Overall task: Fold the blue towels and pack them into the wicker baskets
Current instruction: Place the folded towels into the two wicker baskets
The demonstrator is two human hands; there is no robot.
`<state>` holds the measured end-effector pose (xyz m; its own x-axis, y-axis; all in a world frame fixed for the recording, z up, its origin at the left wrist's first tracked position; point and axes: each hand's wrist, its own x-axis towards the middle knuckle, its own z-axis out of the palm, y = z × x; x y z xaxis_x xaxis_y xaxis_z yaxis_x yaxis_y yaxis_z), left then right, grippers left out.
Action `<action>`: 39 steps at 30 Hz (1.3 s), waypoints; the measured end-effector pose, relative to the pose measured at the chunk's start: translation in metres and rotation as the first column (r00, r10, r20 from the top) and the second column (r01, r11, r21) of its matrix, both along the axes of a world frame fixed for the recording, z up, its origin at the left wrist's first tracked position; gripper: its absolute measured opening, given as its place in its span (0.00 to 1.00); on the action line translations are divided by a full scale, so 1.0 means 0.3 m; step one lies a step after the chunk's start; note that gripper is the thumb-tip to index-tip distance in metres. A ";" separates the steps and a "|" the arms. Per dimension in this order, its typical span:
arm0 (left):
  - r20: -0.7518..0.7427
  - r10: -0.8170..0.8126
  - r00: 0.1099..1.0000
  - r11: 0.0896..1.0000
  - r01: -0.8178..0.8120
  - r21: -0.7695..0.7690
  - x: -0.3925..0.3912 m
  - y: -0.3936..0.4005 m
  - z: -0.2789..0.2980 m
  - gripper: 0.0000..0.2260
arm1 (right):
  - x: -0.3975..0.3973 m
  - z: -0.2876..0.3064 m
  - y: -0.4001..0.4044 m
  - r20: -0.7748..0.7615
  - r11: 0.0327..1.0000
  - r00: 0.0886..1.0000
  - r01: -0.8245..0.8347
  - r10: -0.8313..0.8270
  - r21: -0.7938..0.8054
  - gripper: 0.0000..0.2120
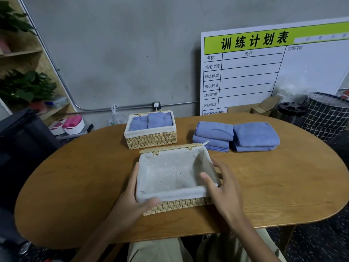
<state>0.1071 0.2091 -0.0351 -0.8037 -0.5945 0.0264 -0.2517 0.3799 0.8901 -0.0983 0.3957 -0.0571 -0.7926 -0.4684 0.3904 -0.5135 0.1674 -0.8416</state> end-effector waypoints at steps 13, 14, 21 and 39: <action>-0.143 -0.052 0.988 0.937 -0.001 -0.349 -0.623 -0.169 0.268 0.12 | -0.731 0.158 -0.241 -0.256 0.904 0.959 -0.003 0.124 0.428 0.20; -0.099 -0.086 0.991 0.932 0.045 -0.360 -0.704 -0.177 0.256 0.13 | -0.768 0.156 -0.265 -0.244 0.867 0.955 -0.025 0.167 0.497 0.22; 0.210 -0.102 0.972 0.967 0.146 -0.207 -1.094 -0.240 0.138 0.21 | -0.945 0.128 -0.422 -0.105 0.767 0.961 -0.137 0.257 0.626 0.24; -0.111 0.346 0.932 0.683 -0.169 0.710 -1.276 -0.194 0.050 0.42 | -0.945 0.128 -0.479 -0.163 0.797 0.979 0.004 0.119 0.604 0.26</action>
<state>-0.2756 0.1508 -0.0202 -0.6397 -0.7014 -0.3143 -0.0122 -0.3996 0.9166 -0.3818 0.2521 -0.0188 -0.6991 -0.6988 0.1511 -0.6723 0.5706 -0.4717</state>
